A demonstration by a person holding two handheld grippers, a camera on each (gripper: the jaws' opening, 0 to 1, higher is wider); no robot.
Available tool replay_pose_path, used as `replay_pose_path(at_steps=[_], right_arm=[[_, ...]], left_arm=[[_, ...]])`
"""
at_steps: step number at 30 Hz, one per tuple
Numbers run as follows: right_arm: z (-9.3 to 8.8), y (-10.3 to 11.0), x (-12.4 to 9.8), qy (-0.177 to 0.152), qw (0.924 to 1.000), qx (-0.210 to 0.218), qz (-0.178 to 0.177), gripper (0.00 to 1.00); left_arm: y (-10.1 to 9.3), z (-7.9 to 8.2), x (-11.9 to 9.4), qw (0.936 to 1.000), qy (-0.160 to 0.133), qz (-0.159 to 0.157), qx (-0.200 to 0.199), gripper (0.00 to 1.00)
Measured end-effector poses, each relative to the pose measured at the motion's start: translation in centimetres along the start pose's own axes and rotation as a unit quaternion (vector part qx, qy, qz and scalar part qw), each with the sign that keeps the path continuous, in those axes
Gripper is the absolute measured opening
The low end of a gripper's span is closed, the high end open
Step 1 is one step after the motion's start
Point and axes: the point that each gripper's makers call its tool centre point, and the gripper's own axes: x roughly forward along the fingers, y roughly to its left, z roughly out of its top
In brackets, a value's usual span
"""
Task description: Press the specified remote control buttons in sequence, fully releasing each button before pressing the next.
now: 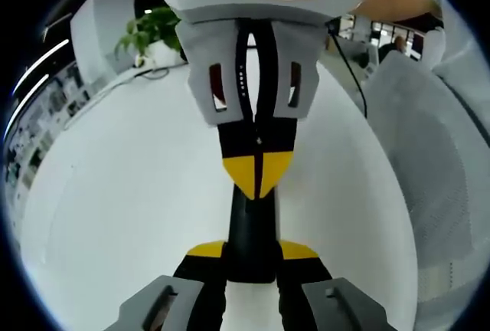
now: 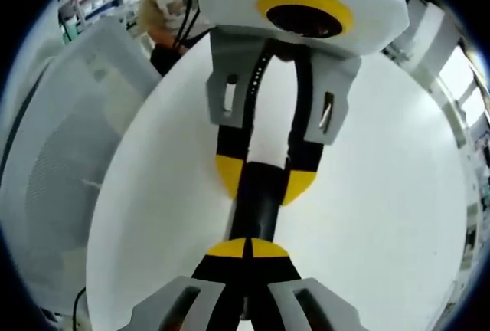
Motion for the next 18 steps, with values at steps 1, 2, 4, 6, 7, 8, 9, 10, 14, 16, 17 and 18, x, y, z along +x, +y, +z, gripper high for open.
replay_pose_path(at_steps=[1, 2, 4, 6, 7, 8, 9, 10, 14, 16, 17, 18], right_arm=[[-0.01, 0.00, 0.02, 0.000, 1.0000, 0.000, 0.000, 0.00], [-0.01, 0.00, 0.02, 0.000, 1.0000, 0.000, 0.000, 0.00], [-0.02, 0.01, 0.02, 0.000, 1.0000, -0.001, -0.001, 0.00], [-0.01, 0.01, 0.02, 0.001, 1.0000, -0.001, -0.002, 0.00], [-0.02, 0.00, 0.02, 0.001, 1.0000, -0.001, -0.003, 0.00], [-0.01, 0.00, 0.02, 0.001, 1.0000, -0.001, -0.003, 0.00], [-0.02, 0.01, 0.00, -0.001, 1.0000, 0.000, -0.005, 0.00], [-0.01, 0.01, -0.02, -0.002, 1.0000, 0.001, -0.006, 0.00], [0.02, -0.03, -0.08, -0.010, 0.9999, 0.009, -0.010, 0.00], [0.06, 0.03, -0.12, -0.012, 0.9998, 0.009, -0.011, 0.00], [0.05, 0.00, -0.10, -0.012, 0.9998, 0.008, -0.012, 0.00], [0.06, 0.01, -0.10, -0.011, 0.9998, 0.007, -0.013, 0.00]], left_arm=[[0.00, 0.00, 0.00, 1.0000, 0.000, 0.000, 0.000, 0.23], [-0.01, 0.01, 0.00, 1.0000, 0.000, 0.000, 0.000, 0.23], [-0.02, 0.01, 0.00, 1.0000, 0.000, 0.000, -0.001, 0.23], [-0.04, 0.02, 0.00, 1.0000, 0.000, 0.000, -0.001, 0.23], [-0.04, 0.02, 0.00, 1.0000, 0.000, 0.000, -0.001, 0.23], [-0.03, 0.02, 0.01, 1.0000, 0.000, 0.000, -0.001, 0.23], [-0.02, 0.02, 0.01, 1.0000, 0.000, 0.000, -0.001, 0.23], [-0.02, 0.02, 0.01, 1.0000, 0.000, 0.000, -0.001, 0.23], [-0.02, 0.02, 0.01, 1.0000, 0.001, 0.000, 0.000, 0.23], [-0.02, 0.02, 0.01, 1.0000, 0.001, 0.001, 0.000, 0.23], [-0.03, 0.02, 0.00, 1.0000, 0.001, 0.001, 0.000, 0.23], [-0.03, 0.02, 0.00, 1.0000, 0.001, 0.001, 0.000, 0.23]])
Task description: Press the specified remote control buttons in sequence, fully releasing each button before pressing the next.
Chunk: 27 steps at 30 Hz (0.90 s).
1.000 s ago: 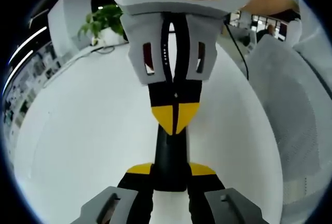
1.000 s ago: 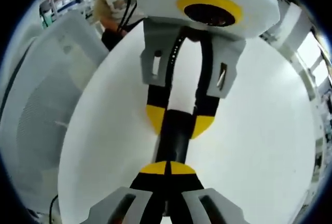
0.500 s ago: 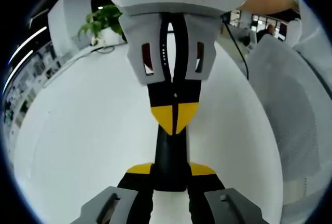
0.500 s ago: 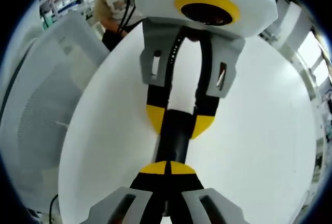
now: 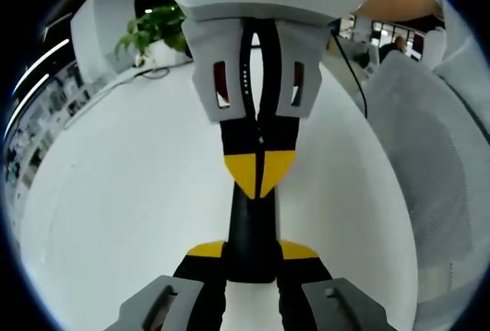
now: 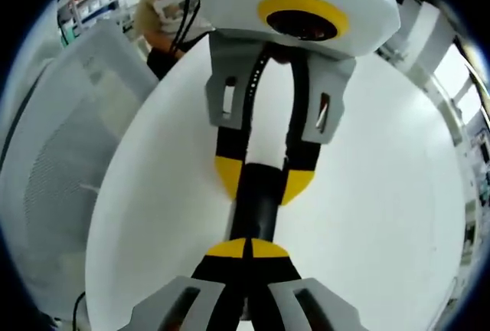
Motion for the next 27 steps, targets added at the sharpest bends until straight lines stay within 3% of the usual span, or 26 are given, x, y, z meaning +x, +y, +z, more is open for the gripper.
replay_pose_path(at_steps=[21, 27], right_arm=[[-0.3, -0.1, -0.3, 0.009, 0.9998, -0.014, -0.013, 0.00], [0.4, -0.4, -1.4, -0.009, 0.9996, -0.008, -0.025, 0.00]], left_arm=[[0.0, 0.1, 0.0, 1.0000, 0.003, 0.002, 0.000, 0.24], [0.0, 0.1, 0.0, 1.0000, 0.003, 0.001, 0.000, 0.24]])
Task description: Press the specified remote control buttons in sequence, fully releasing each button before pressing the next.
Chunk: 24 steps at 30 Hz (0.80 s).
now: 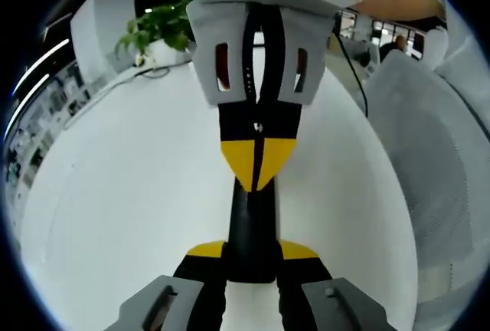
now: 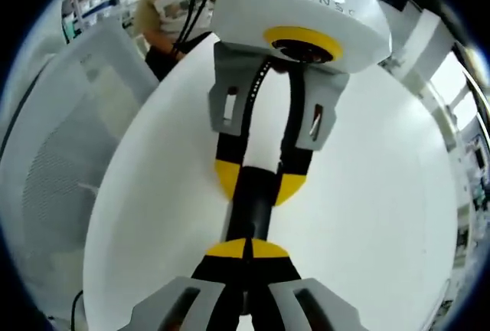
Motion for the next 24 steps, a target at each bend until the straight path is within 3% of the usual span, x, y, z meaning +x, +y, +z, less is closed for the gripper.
replay_pose_path(at_steps=[24], right_arm=[[1.9, -1.0, -2.3, -0.013, 0.9993, -0.021, -0.028, 0.00]], left_arm=[[0.0, 0.0, 0.0, 1.0000, 0.002, 0.000, 0.001, 0.24]])
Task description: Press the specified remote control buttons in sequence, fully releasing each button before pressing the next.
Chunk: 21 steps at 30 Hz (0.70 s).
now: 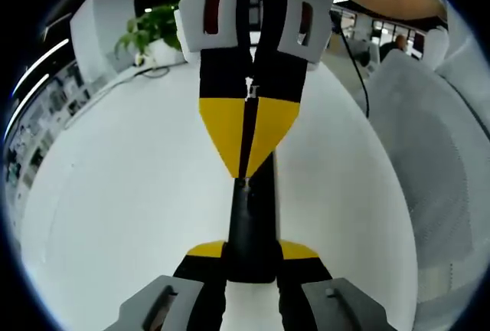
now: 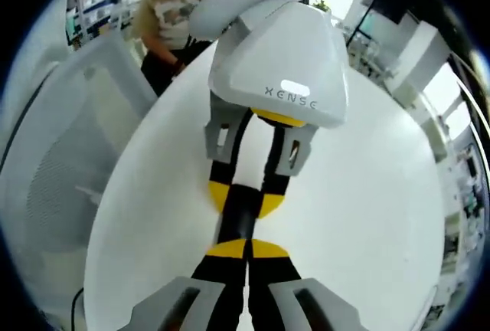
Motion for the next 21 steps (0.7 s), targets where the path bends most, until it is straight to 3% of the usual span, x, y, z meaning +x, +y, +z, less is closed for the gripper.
replay_pose_path(at_steps=[21], right_arm=[[-0.2, 0.8, 1.7, 0.004, 0.9998, -0.004, 0.020, 0.00]], left_arm=[[0.0, 0.0, -0.1, 1.0000, -0.004, 0.001, -0.001, 0.24]])
